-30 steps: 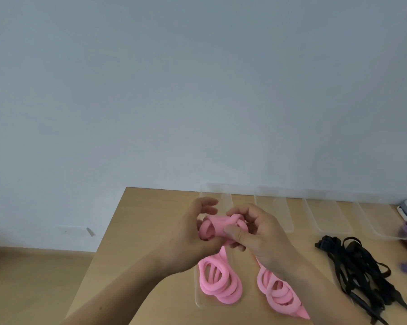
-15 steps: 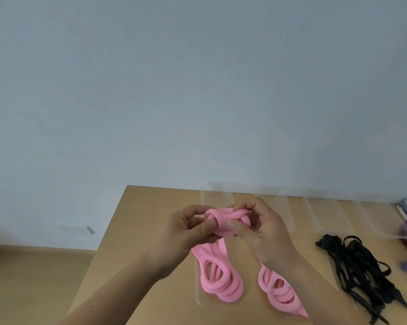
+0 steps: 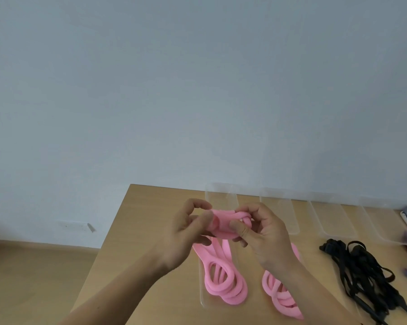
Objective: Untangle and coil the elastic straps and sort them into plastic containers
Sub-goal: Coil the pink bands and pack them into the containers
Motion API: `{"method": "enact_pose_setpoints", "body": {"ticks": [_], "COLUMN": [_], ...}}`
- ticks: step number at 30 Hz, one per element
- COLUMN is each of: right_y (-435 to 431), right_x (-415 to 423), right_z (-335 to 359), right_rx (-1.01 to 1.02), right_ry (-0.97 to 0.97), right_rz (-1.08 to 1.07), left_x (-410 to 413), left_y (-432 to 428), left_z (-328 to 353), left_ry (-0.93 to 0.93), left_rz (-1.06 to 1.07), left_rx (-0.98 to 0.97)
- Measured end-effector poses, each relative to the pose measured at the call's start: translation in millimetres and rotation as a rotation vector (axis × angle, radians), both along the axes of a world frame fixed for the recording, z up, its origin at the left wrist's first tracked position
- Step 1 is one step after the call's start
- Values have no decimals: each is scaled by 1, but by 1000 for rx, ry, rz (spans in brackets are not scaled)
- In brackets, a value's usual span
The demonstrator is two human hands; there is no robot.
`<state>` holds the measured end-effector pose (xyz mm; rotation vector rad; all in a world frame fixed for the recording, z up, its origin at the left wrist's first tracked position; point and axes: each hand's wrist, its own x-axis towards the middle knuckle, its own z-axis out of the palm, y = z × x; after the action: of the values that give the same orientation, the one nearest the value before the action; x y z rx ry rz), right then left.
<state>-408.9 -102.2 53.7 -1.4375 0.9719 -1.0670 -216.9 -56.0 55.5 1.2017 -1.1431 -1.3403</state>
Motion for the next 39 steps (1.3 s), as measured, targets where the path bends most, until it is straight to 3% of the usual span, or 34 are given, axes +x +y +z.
{"method": "enact_pose_setpoints", "body": {"ticks": [3, 5, 12, 17, 21, 25, 30, 35, 39], "right_y": [0, 1, -6, -7, -5, -1, -7, -36, -71], "right_x": [6, 12, 10, 30, 47, 51, 27, 4, -11], "right_z": [-1, -1, 5, -2, -15, -29, -39, -49, -69], "right_rx": [4, 2, 178, 144, 54, -61, -301, -421, -803], "right_ry": [43, 62, 30, 49, 97, 270, 733, 845, 936], "right_rz": [73, 94, 266, 115, -30, -116, 51, 197, 174], "left_x": [9, 9, 29, 39, 44, 44, 35, 9, -10], "left_y": [-12, -16, -16, -18, -20, -25, -44, -75, -105], "left_z": [6, 7, -4, -9, -18, -29, -42, -49, -56], "left_ry": [66, 30, 155, 213, 229, 197, 81, 43, 69], "left_rz": [-156, -264, -264, -192, -132, -115, -239, -374, -355], "left_rx": [191, 199, 195, 212, 231, 237, 313, 369, 503]}}
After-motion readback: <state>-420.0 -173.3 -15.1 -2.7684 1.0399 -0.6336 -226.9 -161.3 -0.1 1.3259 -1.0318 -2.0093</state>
